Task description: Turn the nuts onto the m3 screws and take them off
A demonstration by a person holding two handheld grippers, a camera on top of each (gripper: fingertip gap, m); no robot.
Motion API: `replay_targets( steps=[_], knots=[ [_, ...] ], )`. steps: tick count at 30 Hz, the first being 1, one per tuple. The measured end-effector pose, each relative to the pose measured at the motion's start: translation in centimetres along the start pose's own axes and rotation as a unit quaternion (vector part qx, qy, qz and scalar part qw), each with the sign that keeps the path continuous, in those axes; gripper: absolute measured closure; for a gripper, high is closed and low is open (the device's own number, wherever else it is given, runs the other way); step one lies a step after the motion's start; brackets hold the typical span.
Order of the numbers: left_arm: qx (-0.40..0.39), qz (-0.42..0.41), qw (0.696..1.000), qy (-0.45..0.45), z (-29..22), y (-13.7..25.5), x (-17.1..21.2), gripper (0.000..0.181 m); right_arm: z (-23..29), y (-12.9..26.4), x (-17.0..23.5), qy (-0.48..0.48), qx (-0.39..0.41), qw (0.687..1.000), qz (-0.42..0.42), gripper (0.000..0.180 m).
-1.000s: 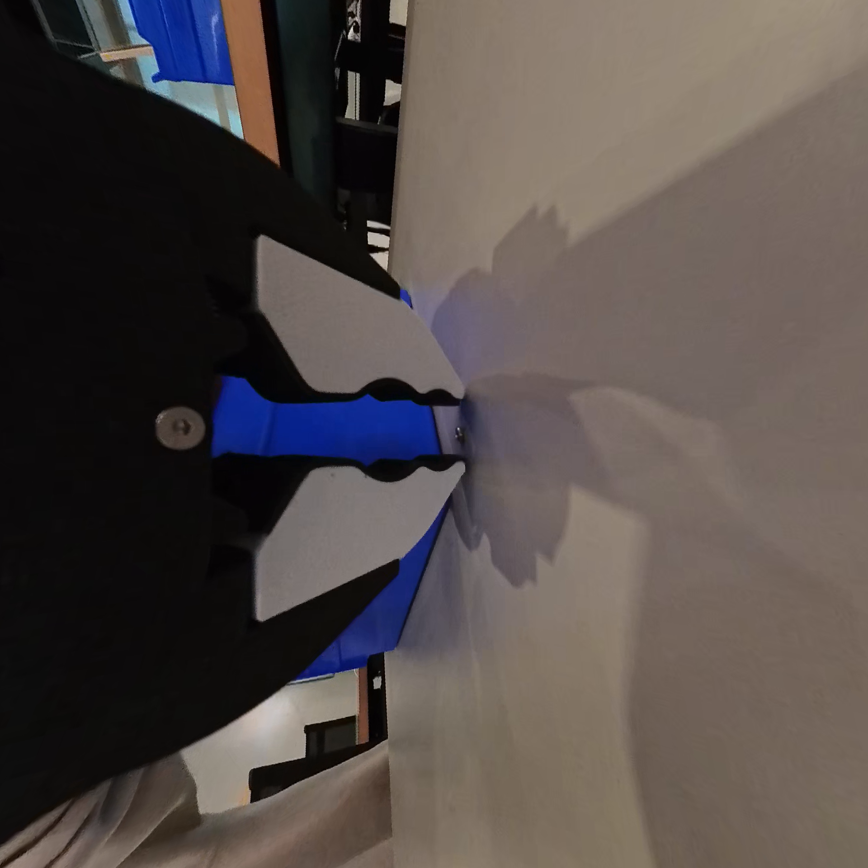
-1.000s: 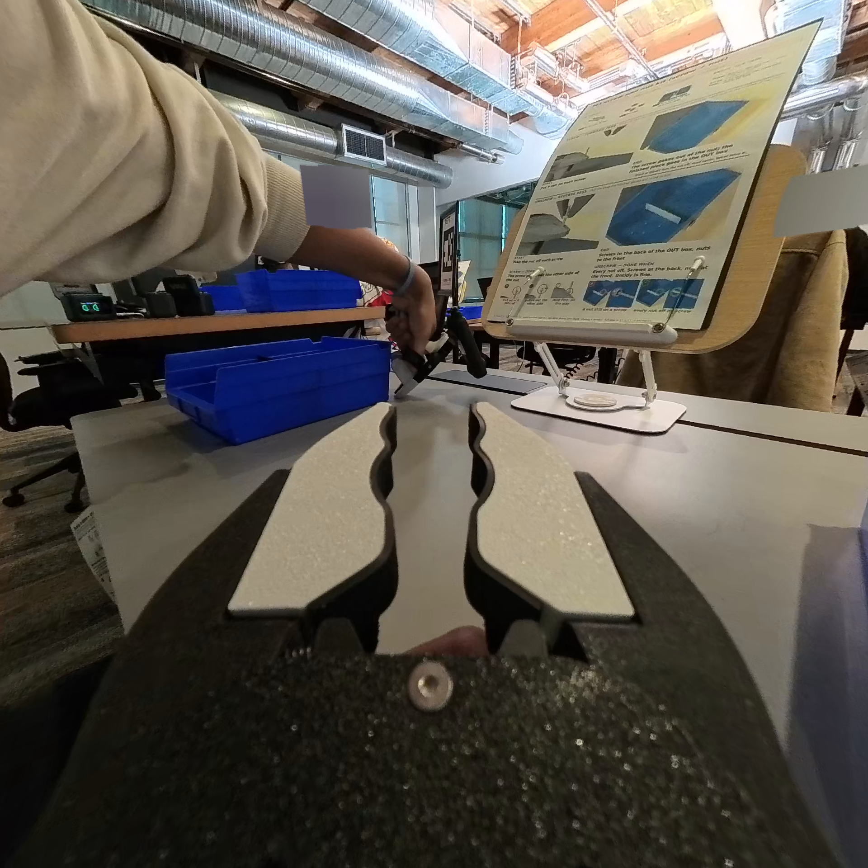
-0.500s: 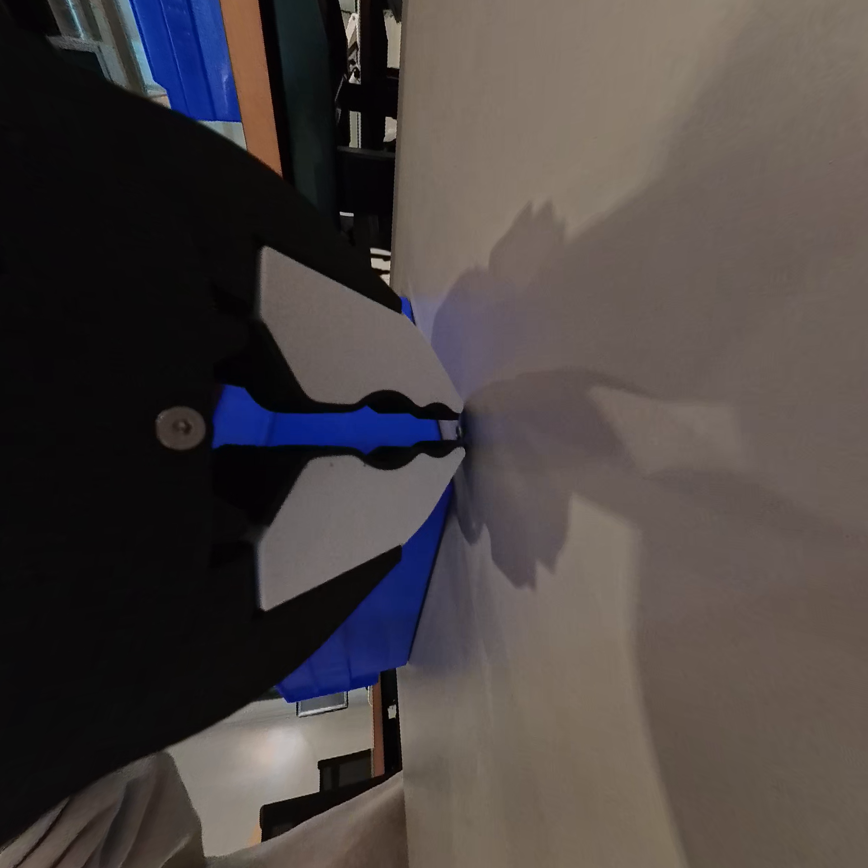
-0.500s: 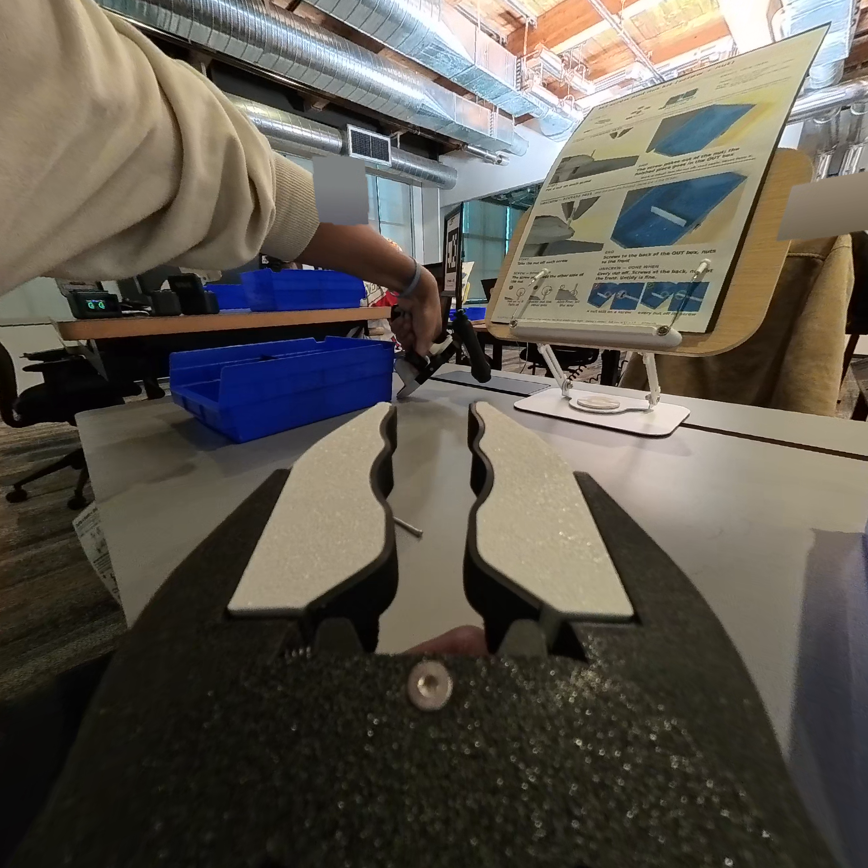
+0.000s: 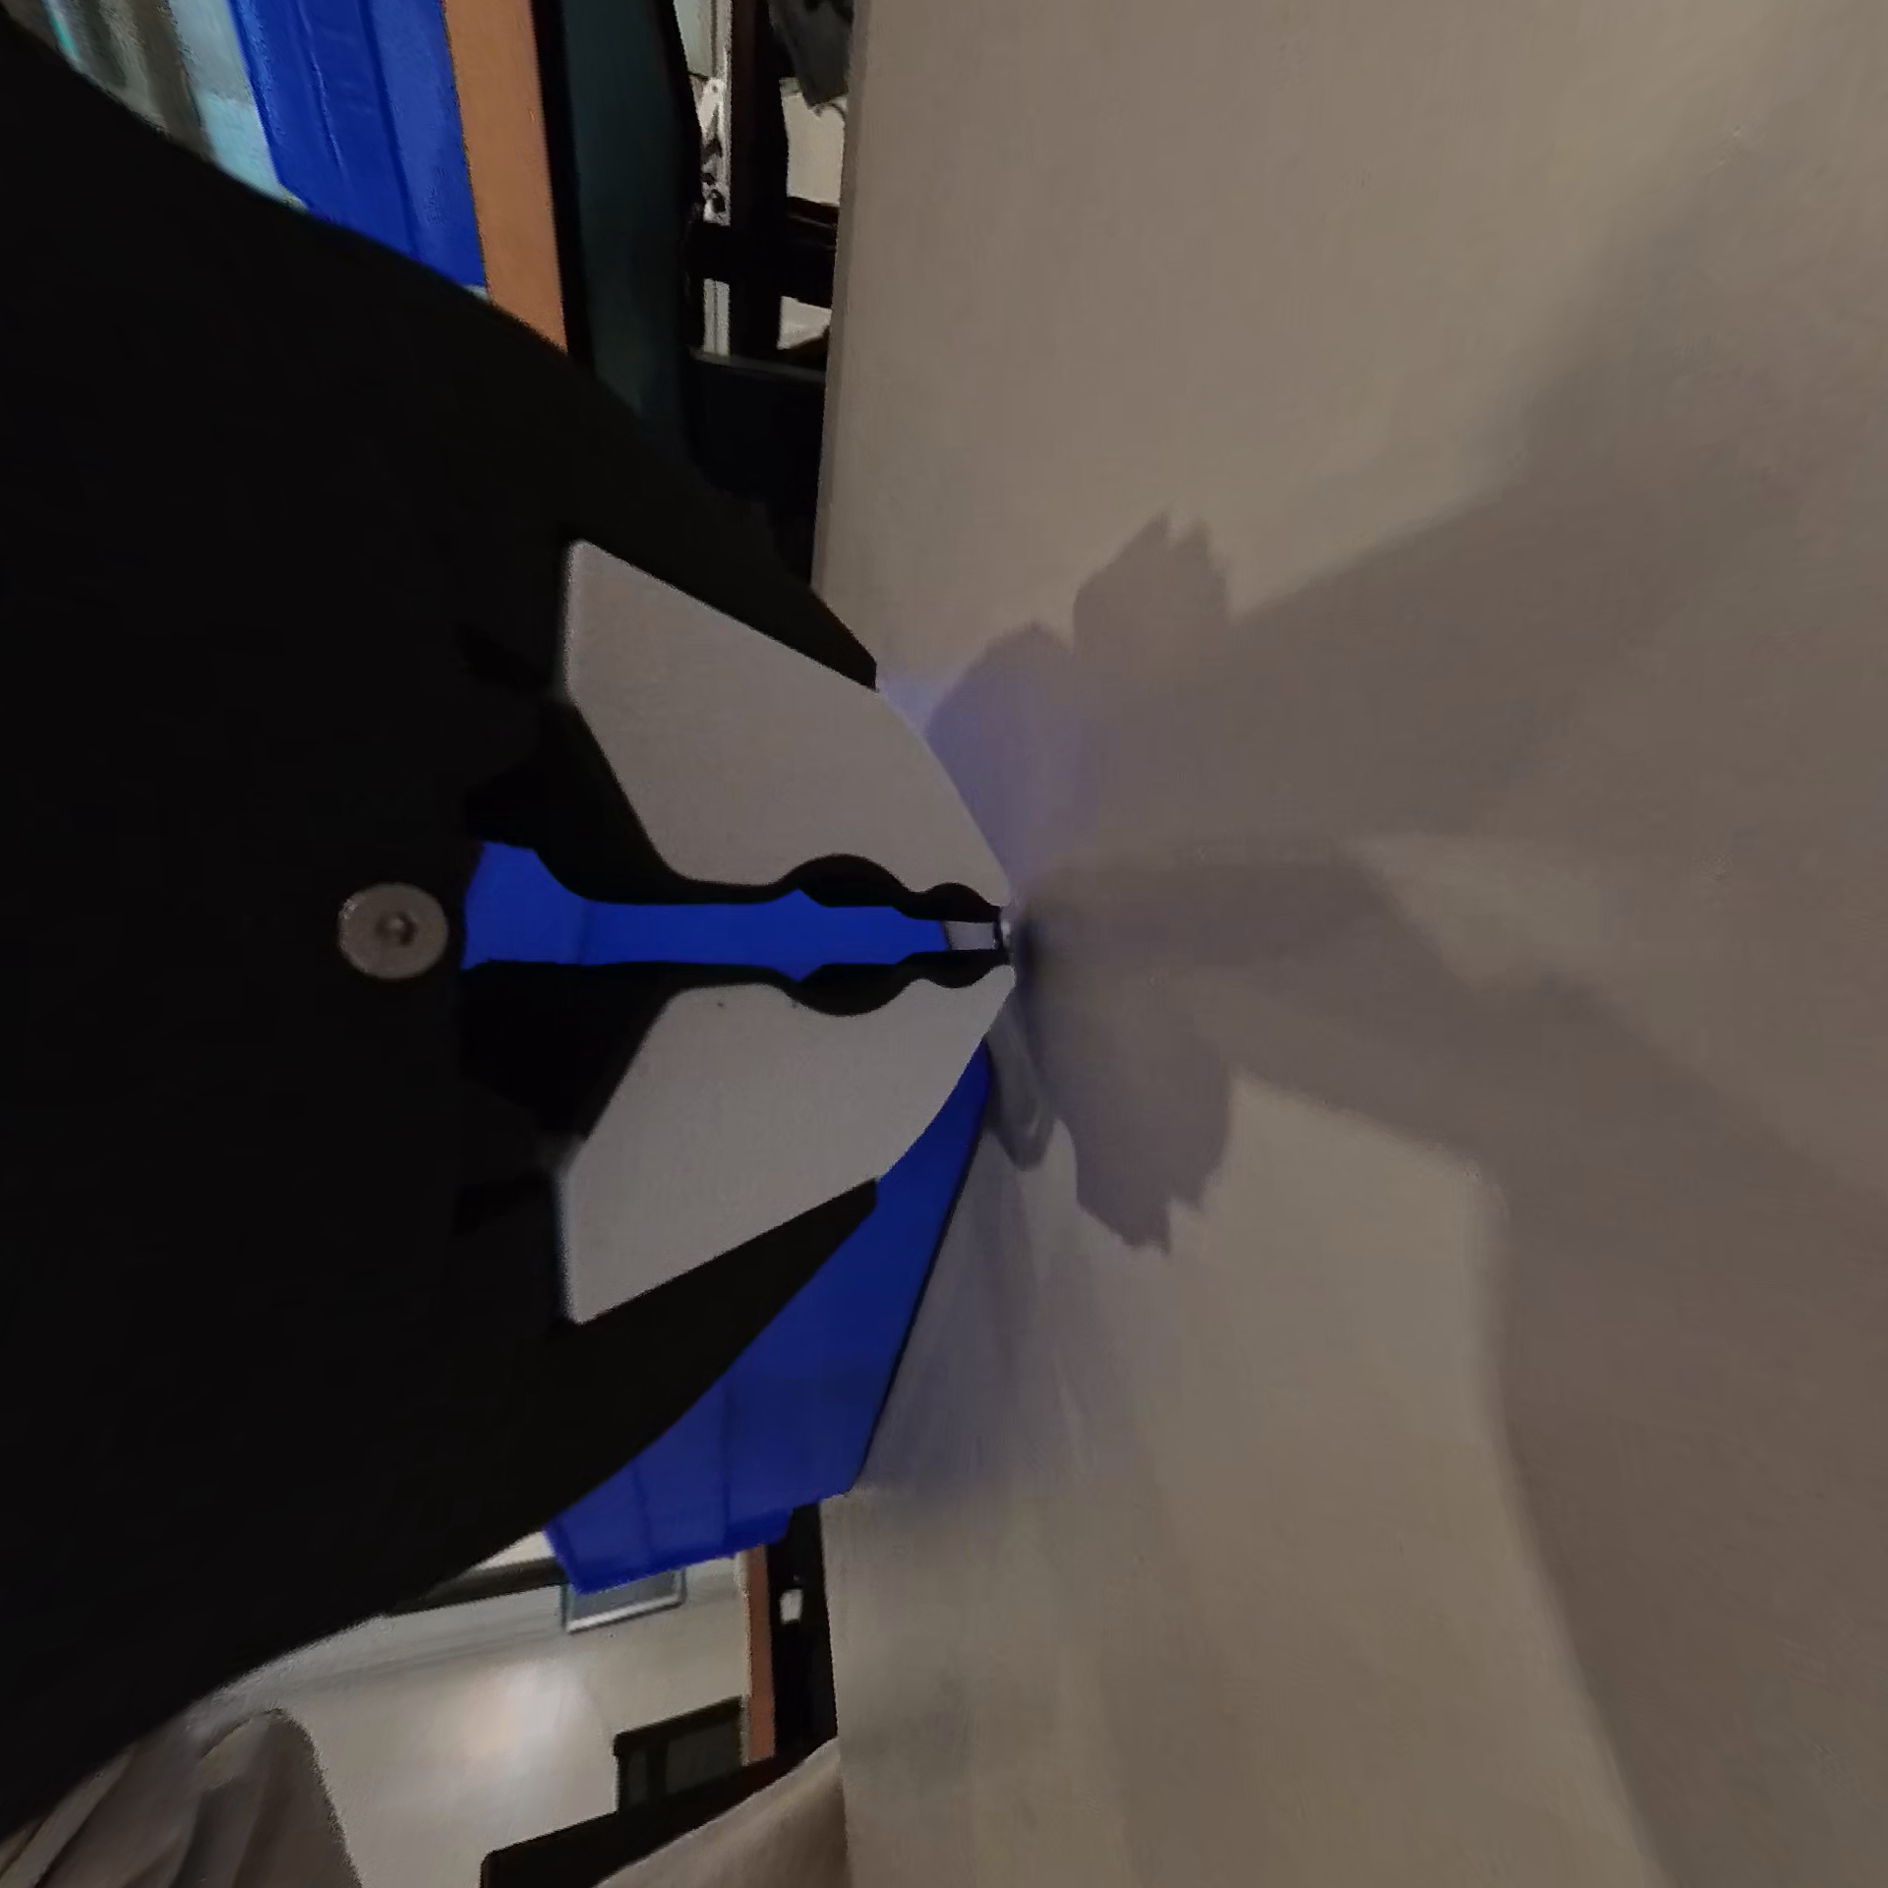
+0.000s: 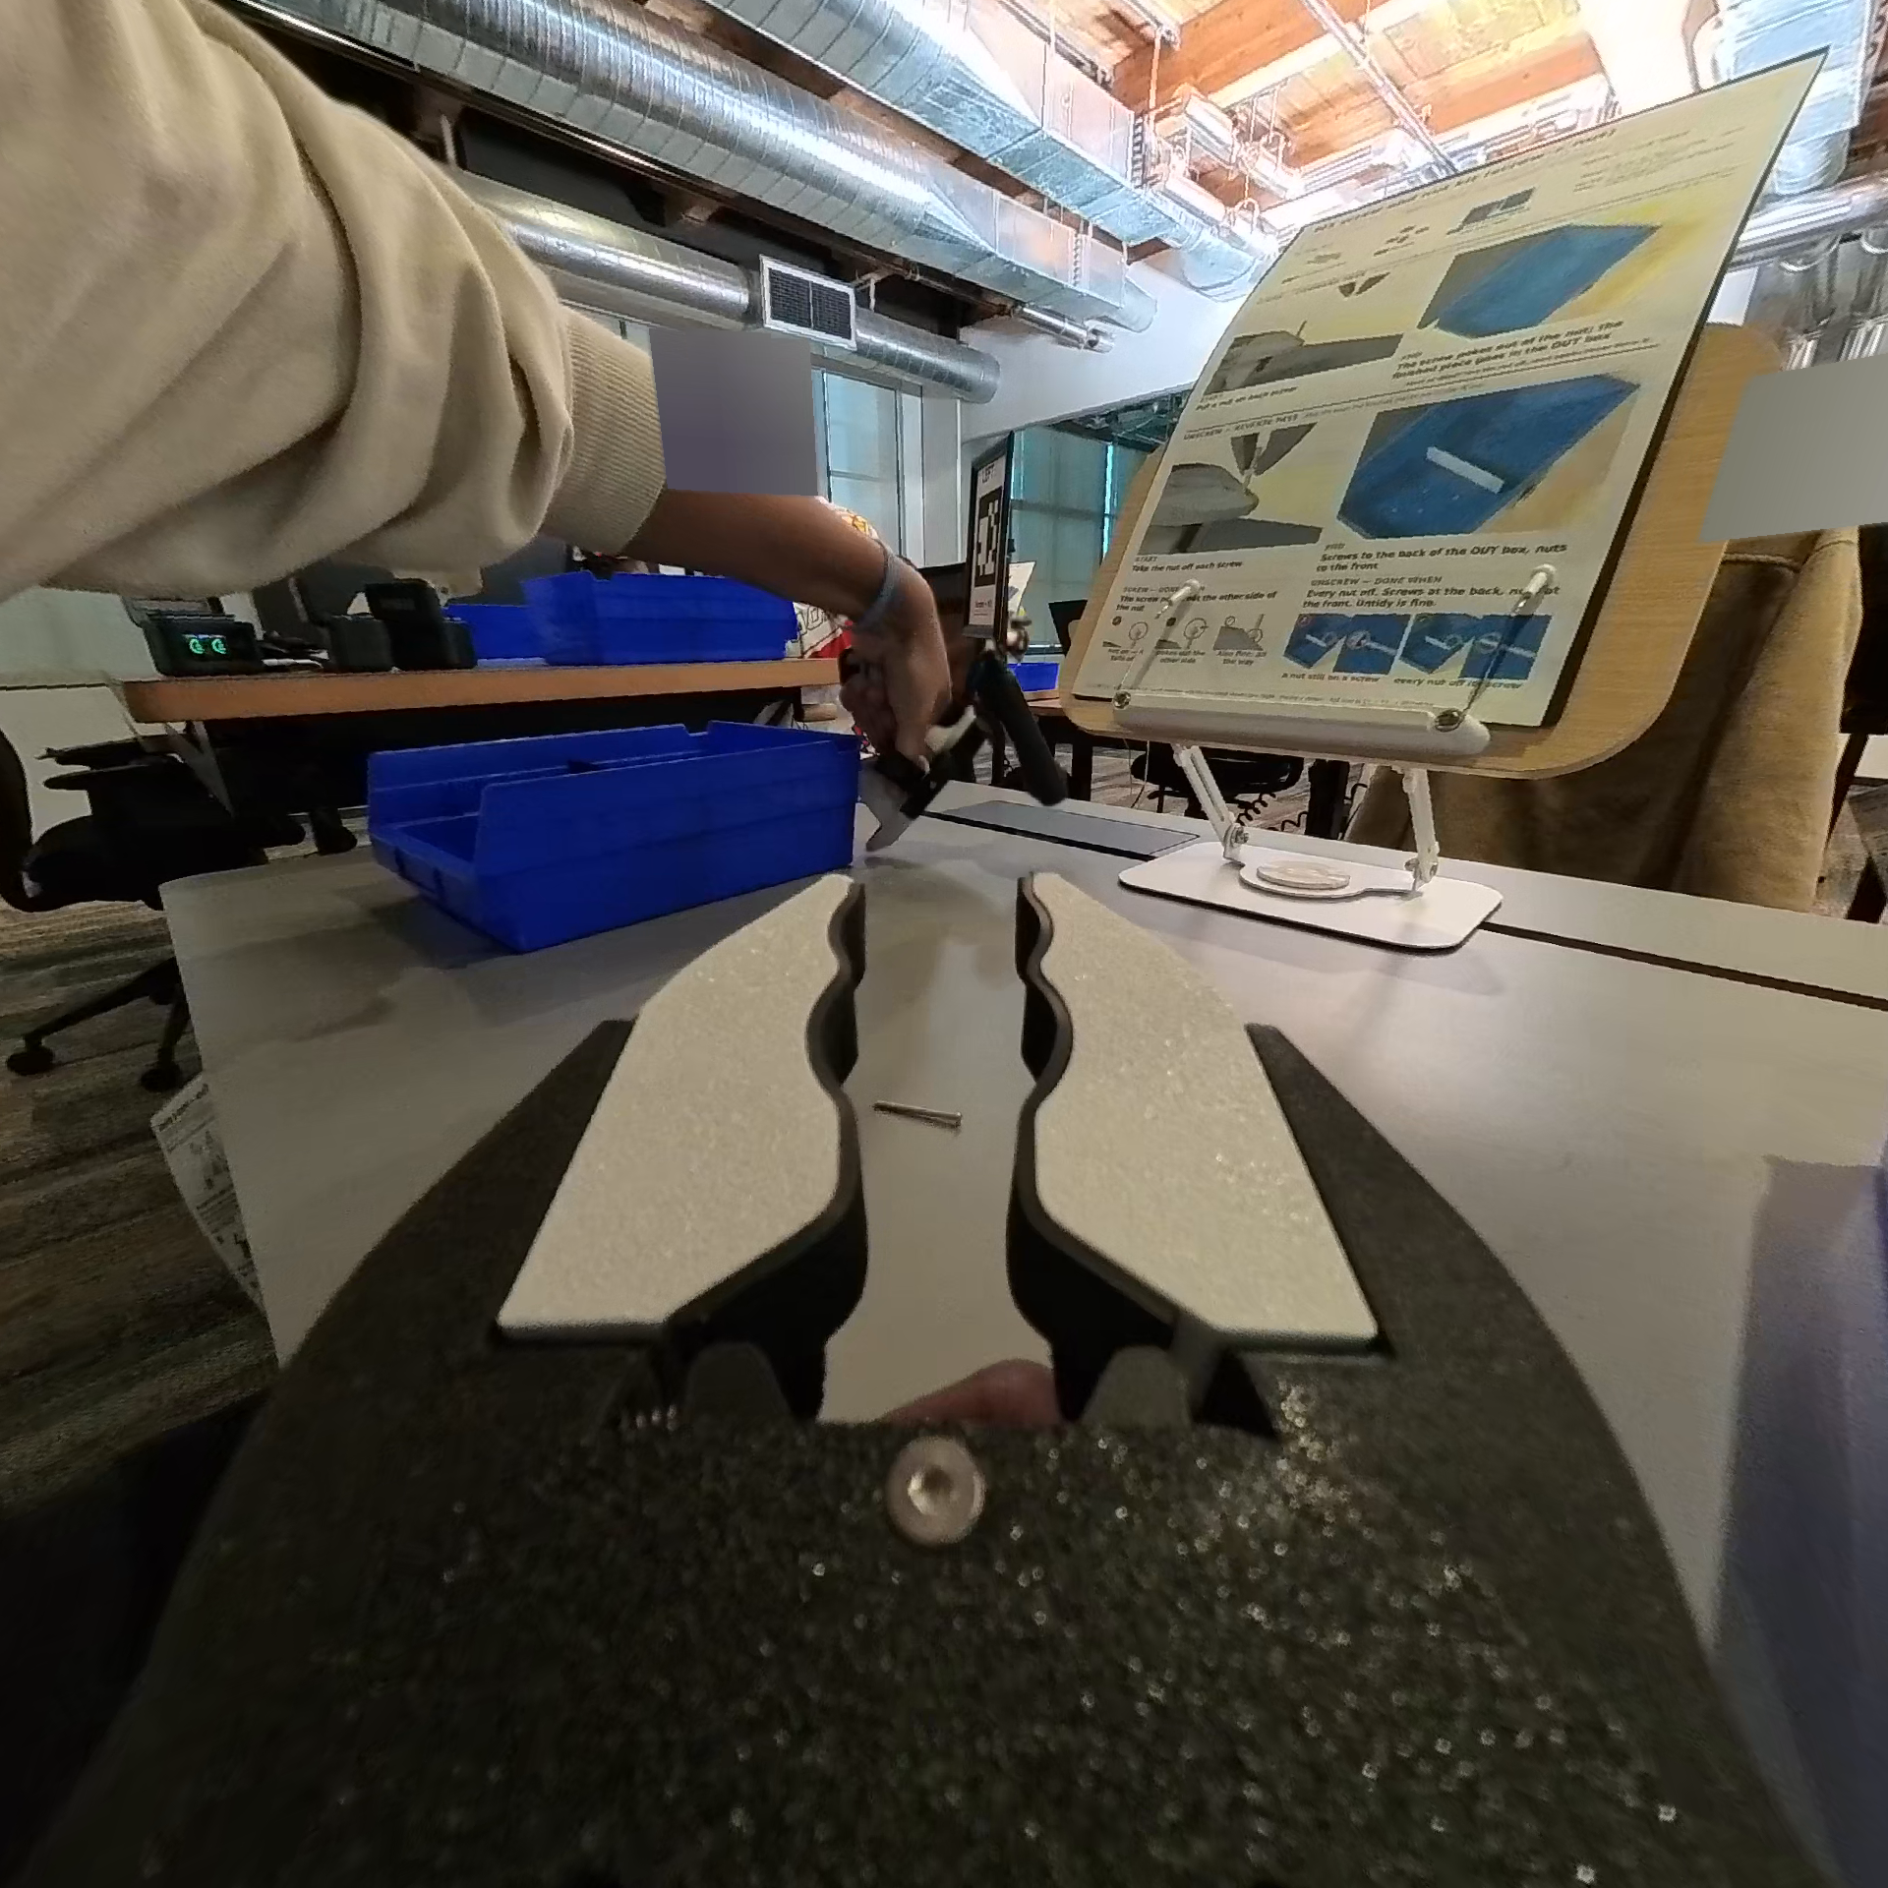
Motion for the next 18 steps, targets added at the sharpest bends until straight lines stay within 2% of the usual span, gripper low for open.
replay_targets(
  steps=[5,9,12,14,18],
  knots=[
    [0.011,-0.071,0.997,0.011,1.0,1.6,2.4,0.176,0.0,-0.1,0.0,0.001,-0.001,1.0,0.003,0.152],
    [0.003,-0.21,0.978,0.002,1.0,5.2,5.5,0.176,0.1,-0.1,0.1,0.003,-0.002,1.0,0.004,0.152],
    [-0.003,-0.318,0.948,-0.004,0.2,8.6,7.9,0.176,0.1,-0.2,0.1,0.005,-0.002,1.0,0.007,0.152],
    [0.002,-0.401,0.916,-0.016,-1.3,10.9,9.3,0.176,0.2,-0.2,0.1,0.007,-0.002,1.0,0.008,0.153],
    [-0.021,-0.518,0.852,-0.077,-8.2,12.8,11.6,0.176,0.3,-0.2,0.2,0.013,0.0,1.0,0.01,0.153]
  ],
)
Point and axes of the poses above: each gripper's, where its closed fingertips meet, y back along the fingers, x out of its underside, z = x × y across the jaws, the point moved 4 cm from there along y, back along the fingers, and after that the axes turned 6 degrees about z, right-handed, at the moved point
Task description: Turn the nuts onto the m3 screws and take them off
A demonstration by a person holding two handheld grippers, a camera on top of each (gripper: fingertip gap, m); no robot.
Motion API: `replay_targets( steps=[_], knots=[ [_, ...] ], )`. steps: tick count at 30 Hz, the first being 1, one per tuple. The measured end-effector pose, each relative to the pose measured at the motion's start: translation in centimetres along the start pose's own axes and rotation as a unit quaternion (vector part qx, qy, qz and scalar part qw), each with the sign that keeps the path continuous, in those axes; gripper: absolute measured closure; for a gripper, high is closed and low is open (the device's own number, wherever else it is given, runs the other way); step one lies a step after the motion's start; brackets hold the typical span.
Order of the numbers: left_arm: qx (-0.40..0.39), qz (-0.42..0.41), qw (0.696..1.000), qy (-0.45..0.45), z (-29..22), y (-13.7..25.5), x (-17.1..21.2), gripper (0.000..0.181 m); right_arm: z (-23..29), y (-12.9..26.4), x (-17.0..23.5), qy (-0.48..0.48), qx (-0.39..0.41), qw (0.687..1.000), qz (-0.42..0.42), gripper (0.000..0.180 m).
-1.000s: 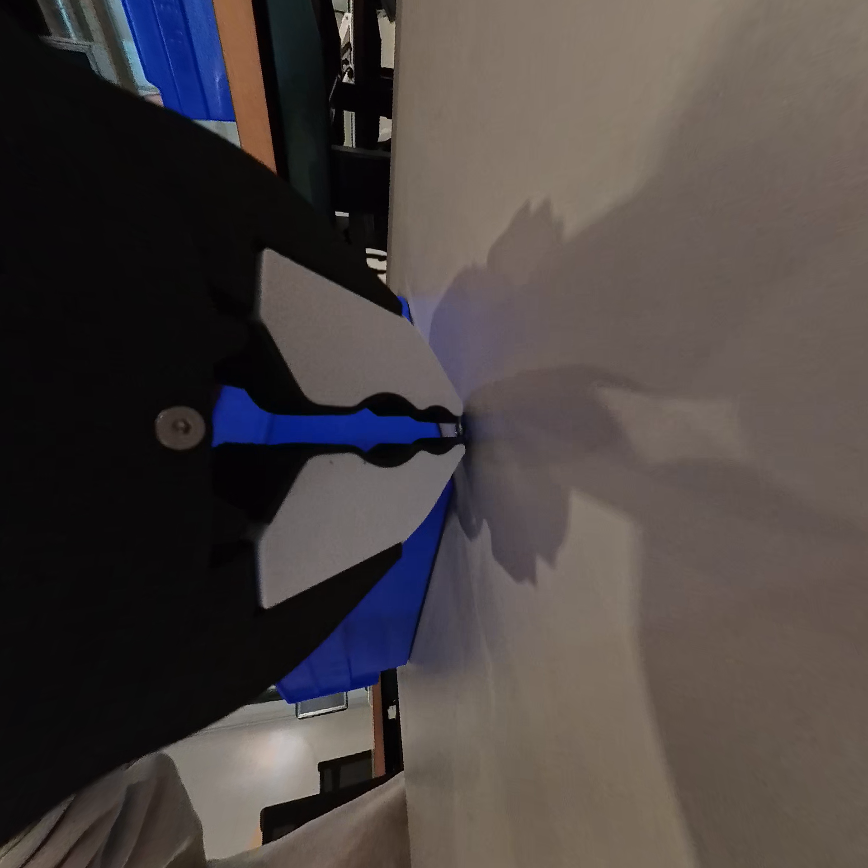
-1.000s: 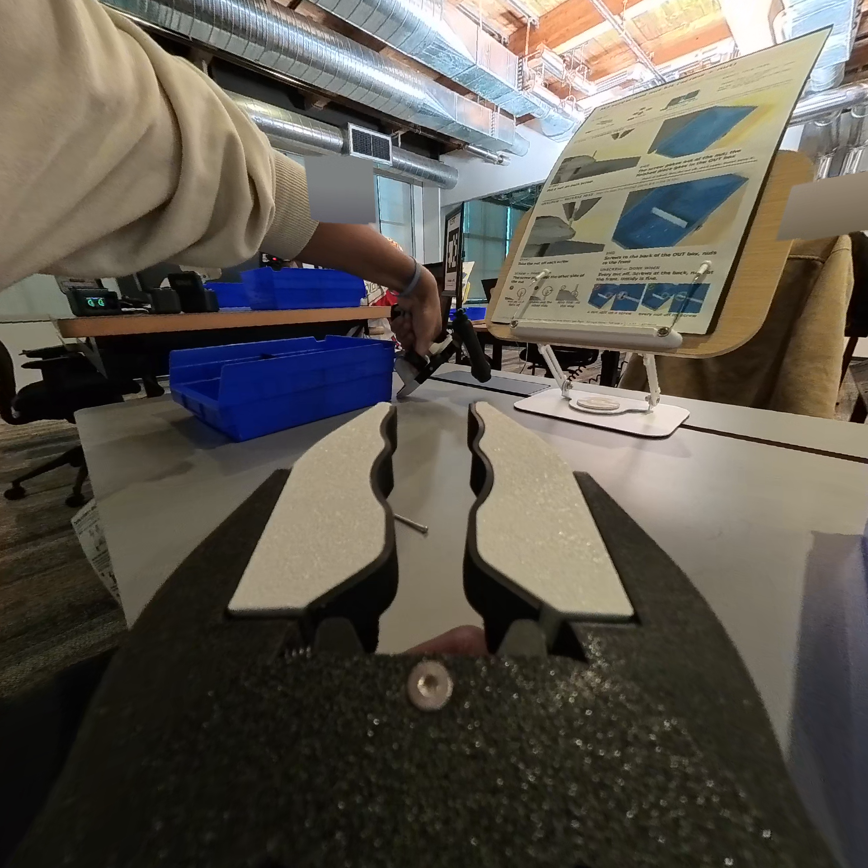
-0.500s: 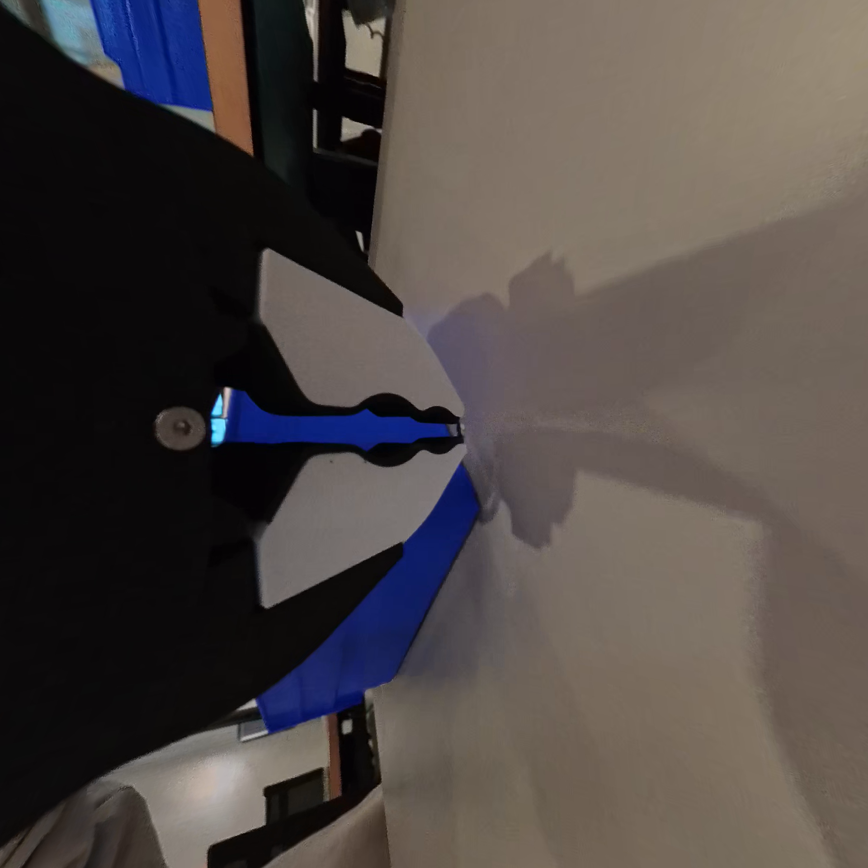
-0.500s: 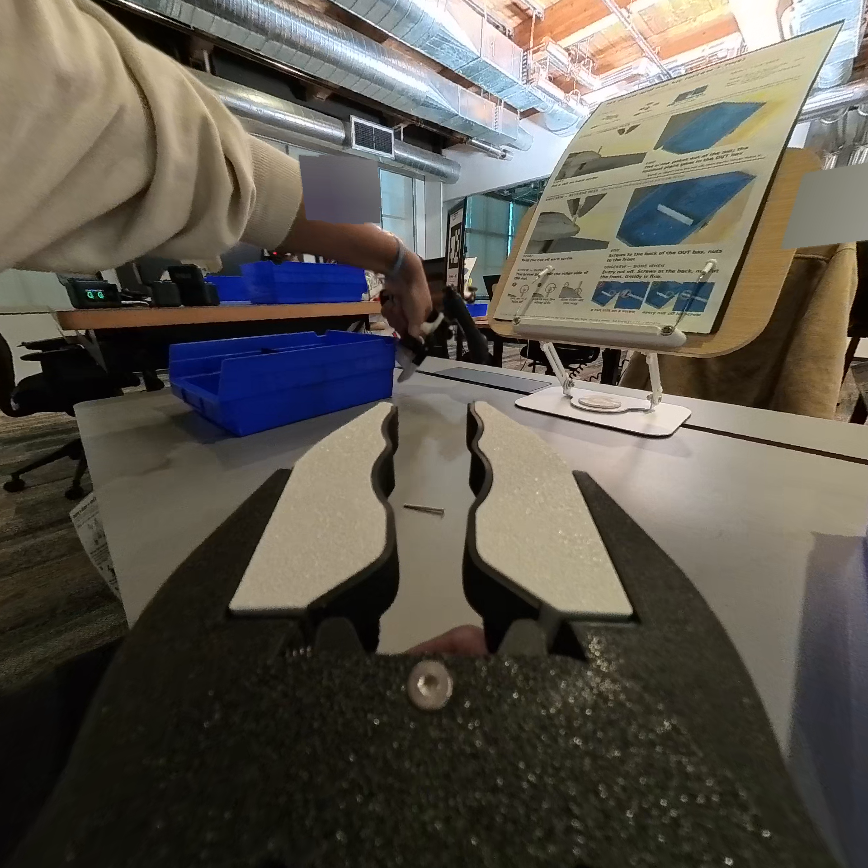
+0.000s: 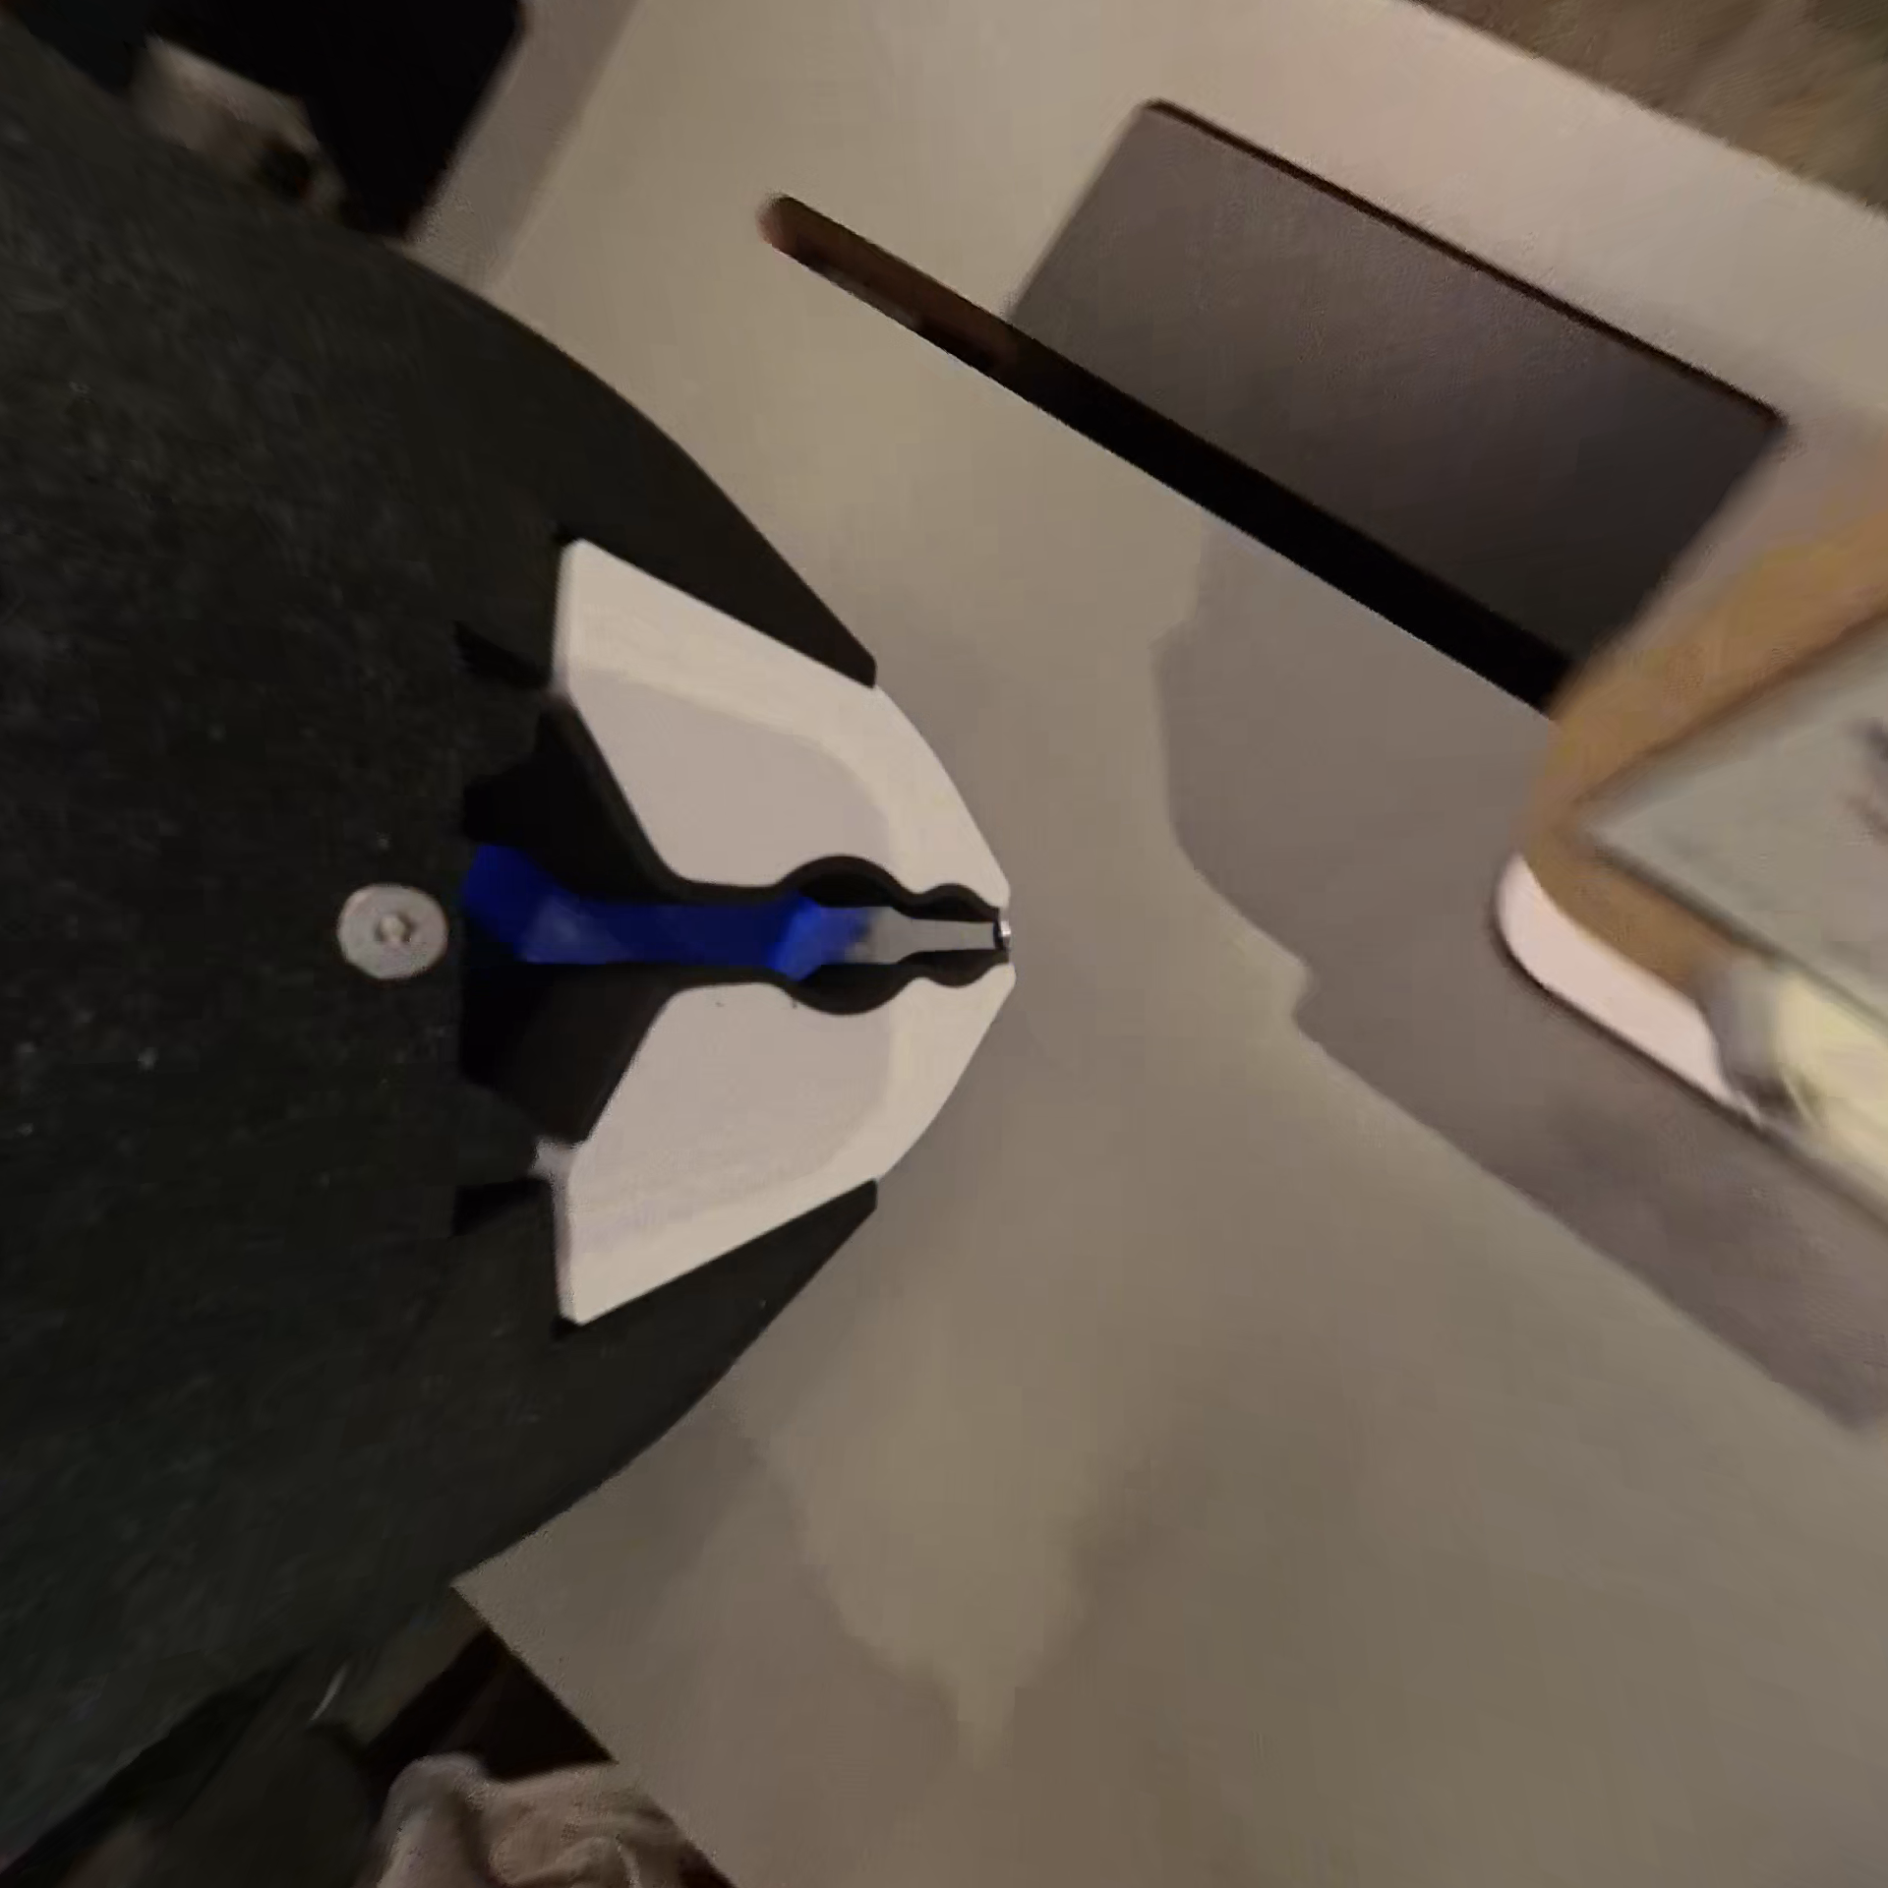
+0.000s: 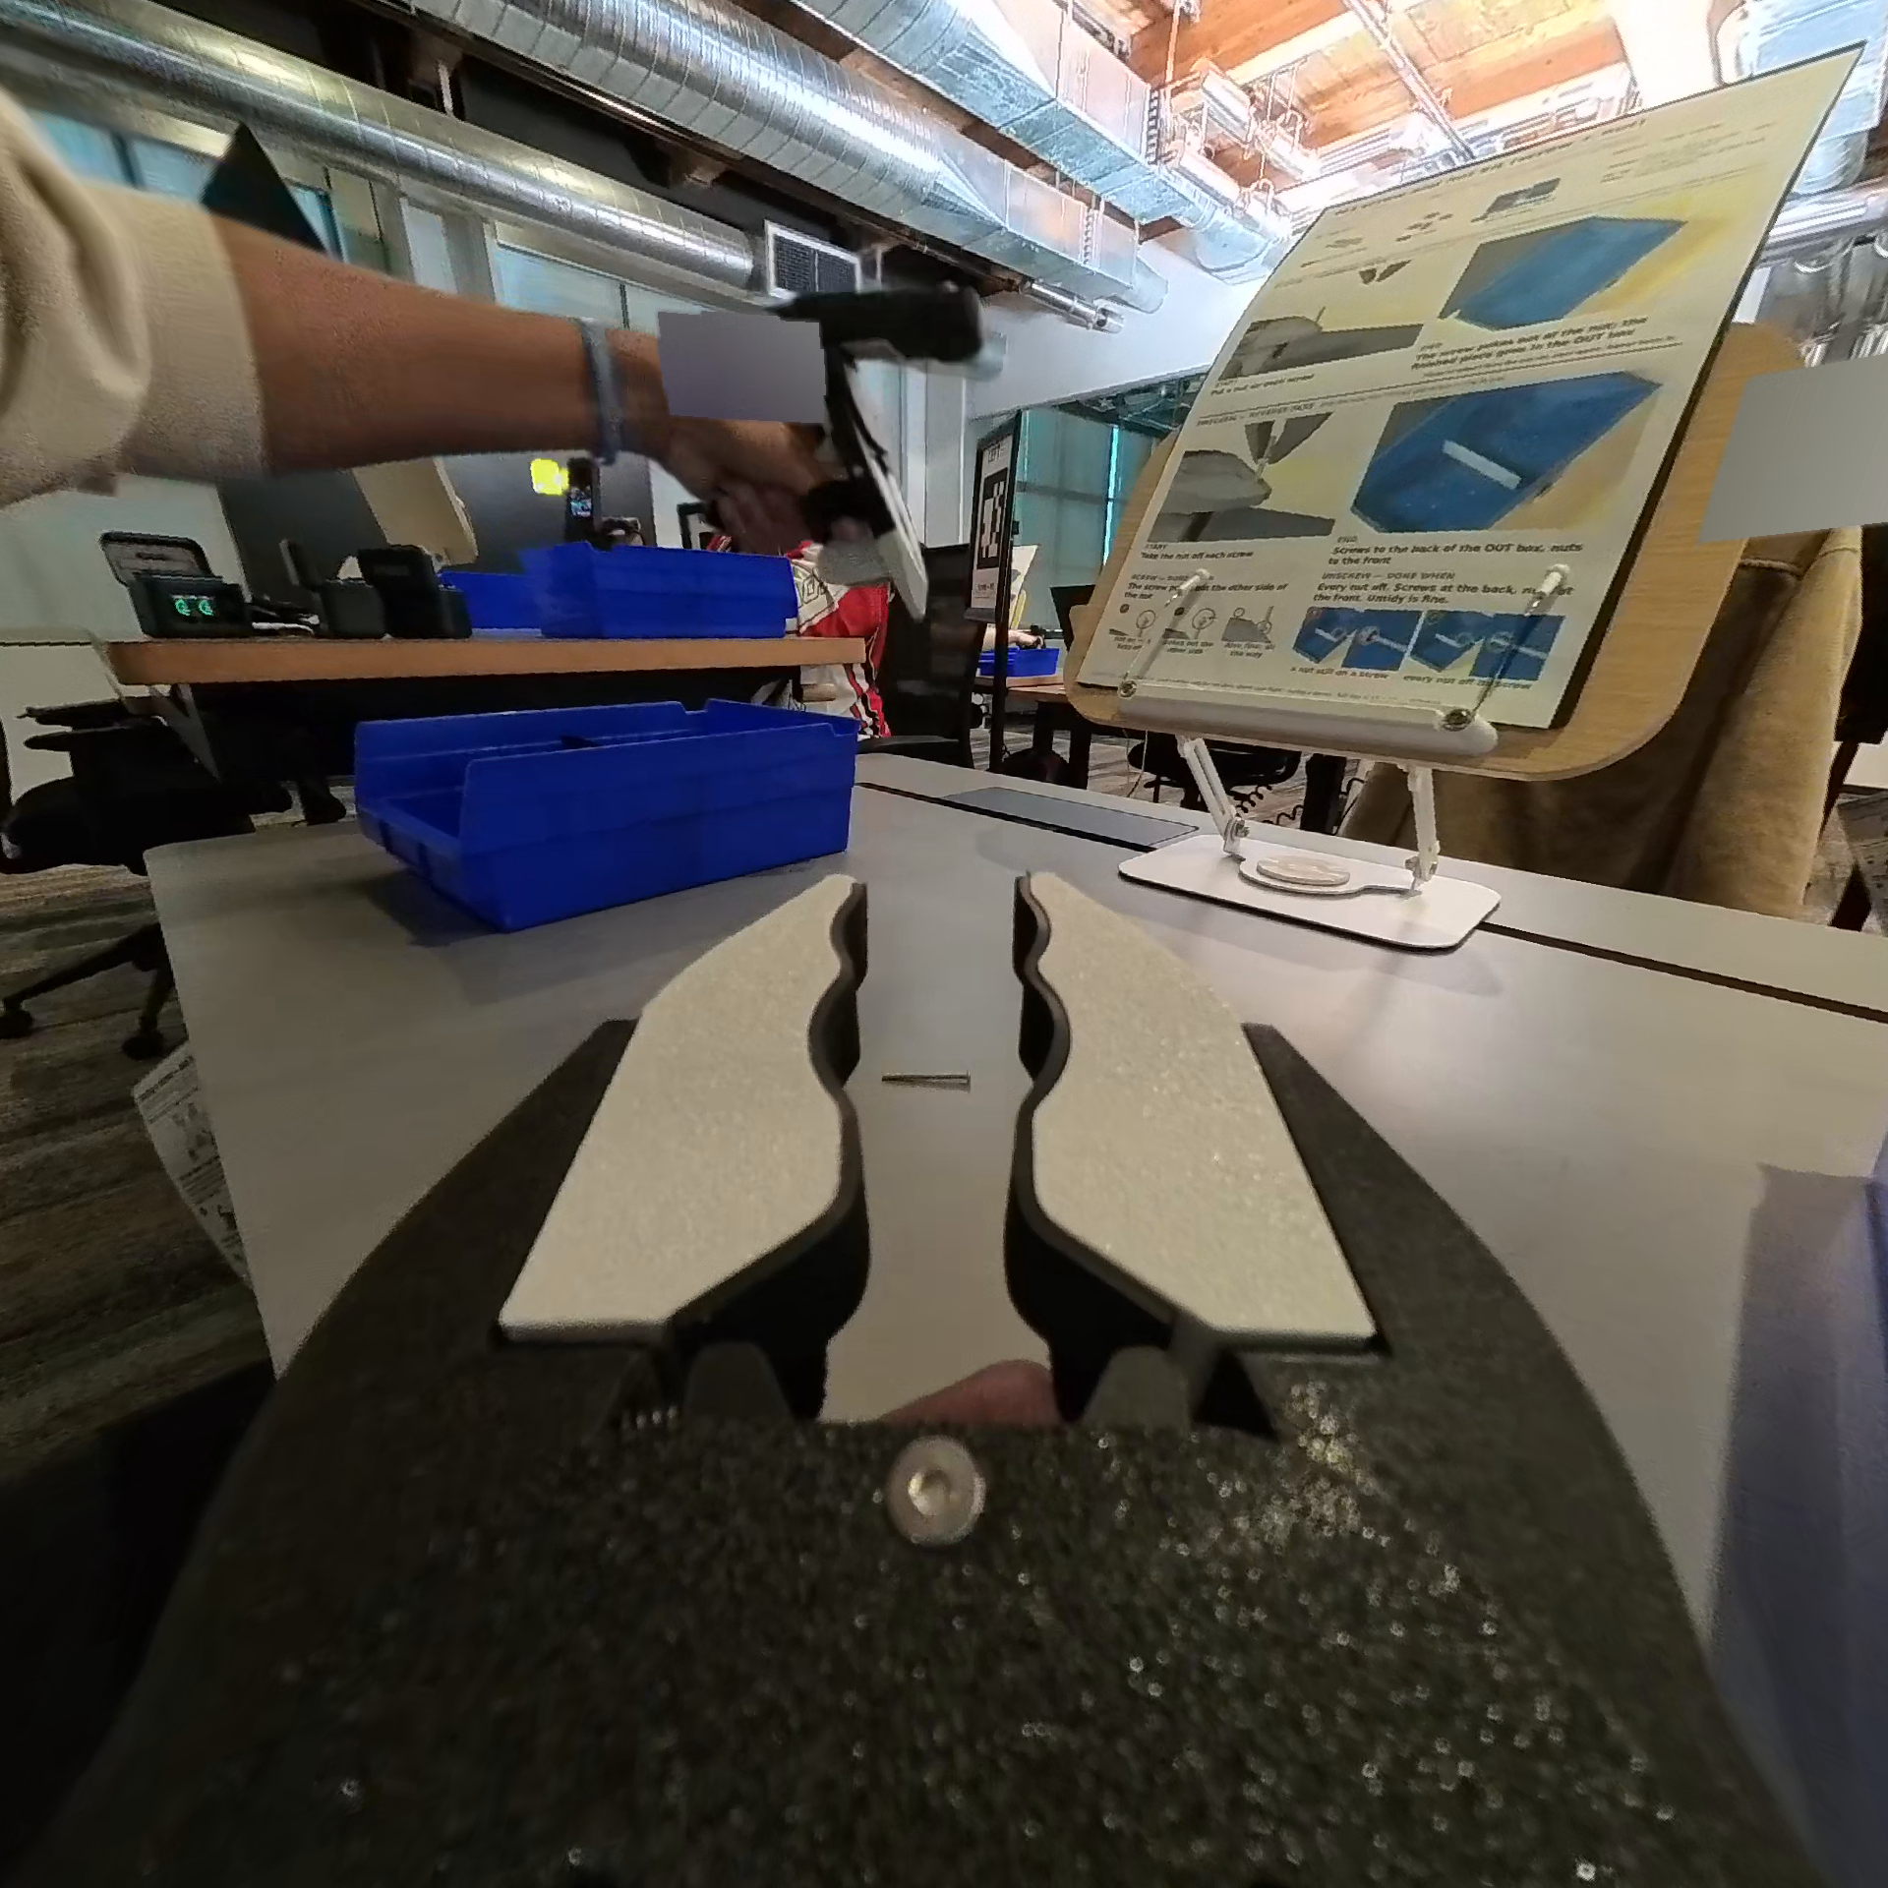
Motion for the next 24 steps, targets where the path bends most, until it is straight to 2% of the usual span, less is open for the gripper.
replay_targets(
  steps=[4,8,11,14,20,24],
  knots=[
    [-0.025,-0.074,0.997,-0.011,-9.1,-2.1,-1.2,0.176,0.0,-0.1,0.1,-0.001,-0.002,1.0,0.005,0.153],
    [-0.051,-0.084,0.995,-0.027,-17.1,-8.9,-2.0,0.176,0.2,-0.2,0.1,0.007,-0.002,1.0,0.007,0.153],
    [-0.003,-0.099,0.995,-0.025,-21.5,-13.4,-2.3,0.176,0.2,-0.2,0.1,0.01,-0.001,1.0,0.006,0.153],
    [0.036,-0.131,0.991,-0.008,-23.7,-15.5,-2.8,0.176,0.2,-0.2,0.1,0.009,-0.001,1.0,0.007,0.153],
    [0.014,-0.16,0.987,0.008,-23.5,-17.6,-4.0,0.176,0.2,-0.2,0.1,0.011,-0.001,1.0,0.008,0.155],
    [0.013,-0.151,0.988,0.009,-23.7,-18.7,-3.9,0.176,0.2,-0.2,0.1,0.01,0.0,1.0,0.007,0.155]
  ],
)
Point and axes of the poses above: each gripper's, where its closed fingertips meet, y back along the fingers, x out of its underside, z = x × y across the jaws, the point moved 4 cm from there along y, back along the fingers, and after that the axes turned 6 degrees about z, right-handed, at the moved point
